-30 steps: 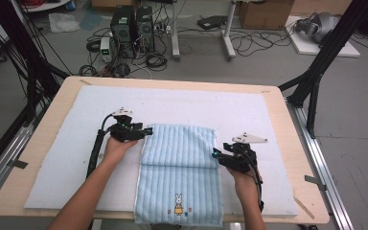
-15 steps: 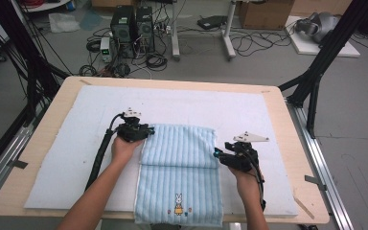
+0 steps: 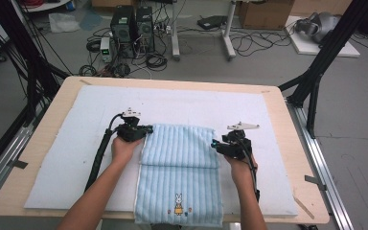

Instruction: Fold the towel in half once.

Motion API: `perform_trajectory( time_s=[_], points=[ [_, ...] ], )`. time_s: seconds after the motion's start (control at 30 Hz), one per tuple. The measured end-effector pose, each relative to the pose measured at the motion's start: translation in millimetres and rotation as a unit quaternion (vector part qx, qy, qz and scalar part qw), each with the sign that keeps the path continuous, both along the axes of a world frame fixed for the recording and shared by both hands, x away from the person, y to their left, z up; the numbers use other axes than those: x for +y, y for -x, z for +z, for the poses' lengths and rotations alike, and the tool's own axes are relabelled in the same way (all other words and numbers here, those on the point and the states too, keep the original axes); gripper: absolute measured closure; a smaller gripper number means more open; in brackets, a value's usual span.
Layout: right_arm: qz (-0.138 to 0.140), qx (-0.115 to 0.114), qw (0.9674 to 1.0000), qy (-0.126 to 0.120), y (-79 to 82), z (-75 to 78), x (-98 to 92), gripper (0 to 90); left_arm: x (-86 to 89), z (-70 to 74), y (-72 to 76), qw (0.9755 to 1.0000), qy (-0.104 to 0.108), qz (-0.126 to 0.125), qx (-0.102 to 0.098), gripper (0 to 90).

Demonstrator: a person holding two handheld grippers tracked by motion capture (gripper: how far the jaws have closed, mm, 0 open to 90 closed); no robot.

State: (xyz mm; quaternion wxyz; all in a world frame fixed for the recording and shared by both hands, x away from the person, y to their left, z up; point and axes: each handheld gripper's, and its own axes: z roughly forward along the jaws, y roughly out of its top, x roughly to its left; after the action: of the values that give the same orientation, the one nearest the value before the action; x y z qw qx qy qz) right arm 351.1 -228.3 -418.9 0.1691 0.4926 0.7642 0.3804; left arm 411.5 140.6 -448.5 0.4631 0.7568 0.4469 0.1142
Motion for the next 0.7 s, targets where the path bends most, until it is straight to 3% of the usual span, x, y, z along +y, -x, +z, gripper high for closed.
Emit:
perform_trajectory(
  time_s=[0.13, 0.27, 0.43, 0.53, 0.6, 0.63, 0.7],
  points=[
    [-0.014, 0.027, 0.9995, 0.002, -19.6, -9.0, 8.0, 54.3, 3.6, 5.9, 0.3, 0.9995, 0.033, 0.003, -0.002, 87.9],
    [-0.028, 0.040, 0.9988, 0.001, -33.2, -15.3, 13.8, 57.1, 8.6, 6.9, -0.5, 0.9993, 0.037, 0.003, 0.006, 87.9],
    [-0.029, 0.046, 0.9982, 0.028, -39.9, -20.2, 21.0, 60.0, 9.7, 8.0, -0.1, 0.9991, 0.041, 0.002, 0.008, 87.9],
    [-0.032, 0.042, 0.9973, 0.051, -40.1, -19.2, 24.2, 68.4, 8.8, 6.5, -0.1, 0.9990, 0.042, 0.000, 0.014, 87.9],
    [-0.028, 0.042, 0.9974, 0.051, -40.6, -19.0, 23.3, 77.9, 9.2, 7.1, 0.4, 0.9991, 0.040, -0.006, 0.012, 87.9],
    [-0.024, 0.048, 0.9978, 0.040, -40.9, -19.1, 21.2, 83.5, 9.8, 8.1, 0.8, 0.9990, 0.043, -0.007, 0.007, 88.0],
    [-0.023, 0.047, 0.9980, 0.037, -42.0, -18.8, 19.5, 86.4, 11.6, 11.5, 1.5, 0.9988, 0.048, -0.004, -0.004, 88.1]
  ],
)
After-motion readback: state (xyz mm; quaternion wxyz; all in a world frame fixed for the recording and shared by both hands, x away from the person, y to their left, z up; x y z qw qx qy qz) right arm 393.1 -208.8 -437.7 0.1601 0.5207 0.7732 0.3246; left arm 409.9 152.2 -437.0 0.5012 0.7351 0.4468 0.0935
